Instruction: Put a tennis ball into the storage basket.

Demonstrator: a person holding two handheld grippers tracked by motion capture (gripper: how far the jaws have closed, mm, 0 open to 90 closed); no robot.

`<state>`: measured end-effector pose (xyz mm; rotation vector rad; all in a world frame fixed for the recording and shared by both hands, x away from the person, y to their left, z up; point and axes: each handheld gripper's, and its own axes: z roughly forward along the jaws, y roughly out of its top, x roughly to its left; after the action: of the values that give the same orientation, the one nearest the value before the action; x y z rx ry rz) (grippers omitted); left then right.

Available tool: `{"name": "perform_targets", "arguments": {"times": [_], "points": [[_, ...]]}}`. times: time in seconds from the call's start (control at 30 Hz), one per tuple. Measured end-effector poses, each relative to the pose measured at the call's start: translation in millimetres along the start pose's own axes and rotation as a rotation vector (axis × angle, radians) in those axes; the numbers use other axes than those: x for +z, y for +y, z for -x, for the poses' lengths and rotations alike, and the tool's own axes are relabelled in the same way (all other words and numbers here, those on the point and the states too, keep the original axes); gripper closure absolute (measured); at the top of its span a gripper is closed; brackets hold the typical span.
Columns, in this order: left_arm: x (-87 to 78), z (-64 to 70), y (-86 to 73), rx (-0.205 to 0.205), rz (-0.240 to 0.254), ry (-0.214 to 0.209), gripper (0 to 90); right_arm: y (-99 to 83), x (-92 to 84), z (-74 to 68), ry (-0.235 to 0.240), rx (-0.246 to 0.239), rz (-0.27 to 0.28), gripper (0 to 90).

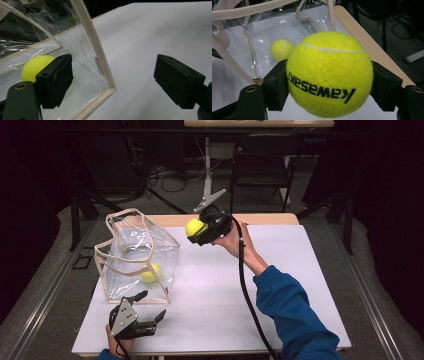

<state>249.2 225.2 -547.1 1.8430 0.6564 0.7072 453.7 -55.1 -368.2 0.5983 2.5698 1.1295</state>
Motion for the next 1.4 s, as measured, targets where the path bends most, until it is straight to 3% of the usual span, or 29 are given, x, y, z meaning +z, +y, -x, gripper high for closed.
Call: {"name": "perform_targets", "arguments": {"times": [1.03,1.4], "points": [[0.3,-0.5,-0.1,0.001,0.002,-0.004,15.8,24.3,7.4,-13.0,0.008,-0.022,0.075,26.3],[0.4,-0.5,0.0,0.0,0.0,-0.002,15.8,32.6,10.8,-22.3,0.011,-0.044,0.078,26.2]]}}
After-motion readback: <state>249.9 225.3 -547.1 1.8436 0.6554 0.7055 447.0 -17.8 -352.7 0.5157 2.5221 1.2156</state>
